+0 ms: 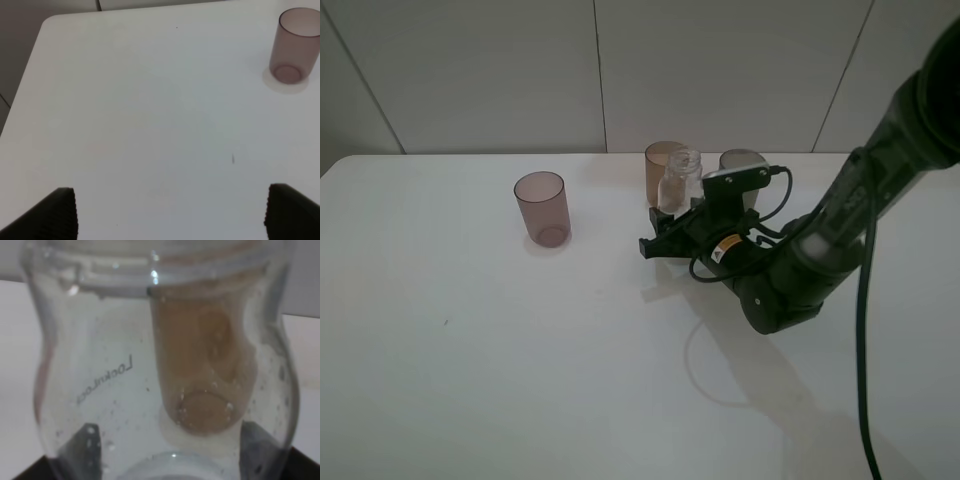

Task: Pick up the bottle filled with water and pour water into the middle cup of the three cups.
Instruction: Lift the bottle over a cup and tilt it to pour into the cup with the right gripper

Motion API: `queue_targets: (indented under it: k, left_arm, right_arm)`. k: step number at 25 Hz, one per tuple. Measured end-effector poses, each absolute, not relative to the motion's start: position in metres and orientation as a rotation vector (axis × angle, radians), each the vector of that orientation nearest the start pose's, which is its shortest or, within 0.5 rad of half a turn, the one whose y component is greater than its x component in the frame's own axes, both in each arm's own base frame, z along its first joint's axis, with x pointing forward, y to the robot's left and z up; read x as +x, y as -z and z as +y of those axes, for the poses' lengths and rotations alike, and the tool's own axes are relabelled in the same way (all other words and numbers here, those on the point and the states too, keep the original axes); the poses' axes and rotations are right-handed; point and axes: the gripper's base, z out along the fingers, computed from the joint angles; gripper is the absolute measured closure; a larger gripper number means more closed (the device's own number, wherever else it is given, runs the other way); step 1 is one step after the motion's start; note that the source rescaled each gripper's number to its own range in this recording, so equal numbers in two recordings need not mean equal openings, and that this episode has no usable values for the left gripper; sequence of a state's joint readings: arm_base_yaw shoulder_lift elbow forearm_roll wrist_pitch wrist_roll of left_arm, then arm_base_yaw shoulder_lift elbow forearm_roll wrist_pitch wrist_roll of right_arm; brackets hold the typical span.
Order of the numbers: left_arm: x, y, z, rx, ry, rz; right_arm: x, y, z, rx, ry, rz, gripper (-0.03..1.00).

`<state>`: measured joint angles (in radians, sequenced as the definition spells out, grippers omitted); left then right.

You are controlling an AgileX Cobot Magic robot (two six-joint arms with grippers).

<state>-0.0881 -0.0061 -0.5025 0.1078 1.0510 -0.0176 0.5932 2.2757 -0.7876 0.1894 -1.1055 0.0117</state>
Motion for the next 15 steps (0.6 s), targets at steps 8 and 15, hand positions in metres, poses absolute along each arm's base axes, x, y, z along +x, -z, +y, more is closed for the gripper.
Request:
queue_targets:
  k: [8, 15]
  left_arm:
    - [-0.005, -0.279, 0.009, 0.066, -0.062, 2.021]
    - [-0.005, -0.279, 0.009, 0.066, -0.062, 2.021]
  right_arm:
    - [0.308, -0.057, 0.190, -0.356, -0.323, 1.907, 0.95]
    - [0.299, -0.120, 0.192, -0.419, -0.372, 1.966, 0.95]
